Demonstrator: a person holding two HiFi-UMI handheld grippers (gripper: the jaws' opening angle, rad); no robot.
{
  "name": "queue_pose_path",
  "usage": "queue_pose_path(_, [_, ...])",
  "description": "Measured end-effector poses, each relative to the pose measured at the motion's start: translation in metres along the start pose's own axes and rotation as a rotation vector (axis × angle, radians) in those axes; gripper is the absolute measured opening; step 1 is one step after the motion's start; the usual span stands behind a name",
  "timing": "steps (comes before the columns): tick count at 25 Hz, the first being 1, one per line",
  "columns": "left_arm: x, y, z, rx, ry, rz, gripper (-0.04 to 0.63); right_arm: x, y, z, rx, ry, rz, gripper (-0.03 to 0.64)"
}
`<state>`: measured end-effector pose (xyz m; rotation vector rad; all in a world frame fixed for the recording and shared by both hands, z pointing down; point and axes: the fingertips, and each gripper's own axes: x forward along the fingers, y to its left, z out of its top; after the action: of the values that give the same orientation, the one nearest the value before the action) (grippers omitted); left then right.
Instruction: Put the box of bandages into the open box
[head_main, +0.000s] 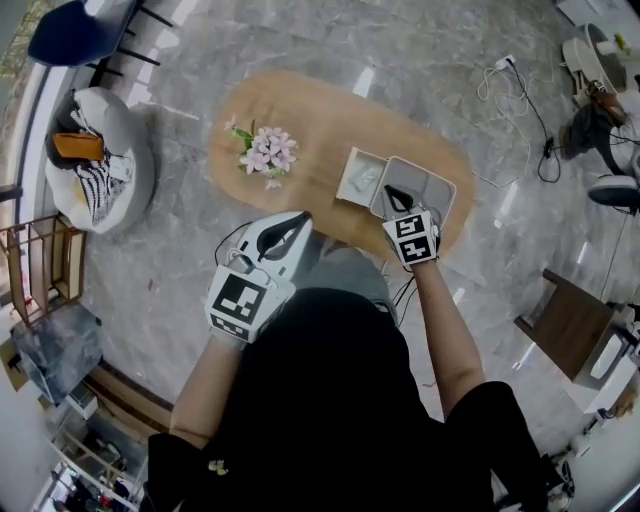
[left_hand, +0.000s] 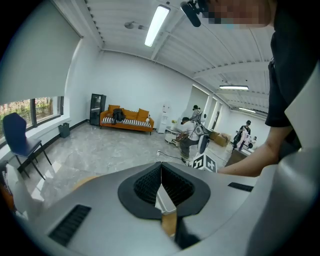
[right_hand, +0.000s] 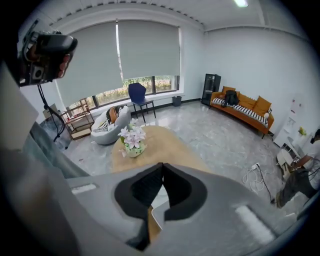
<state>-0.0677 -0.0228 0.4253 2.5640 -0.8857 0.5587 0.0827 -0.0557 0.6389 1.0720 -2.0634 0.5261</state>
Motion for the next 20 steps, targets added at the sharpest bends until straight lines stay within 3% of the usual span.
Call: queue_pose_path(20, [0.032,-0.048,0.060,0.027,-0.108,-0.098,0.011,-0.205,-0.024,0.071,0.087,-0.300,-0.145,-0.002])
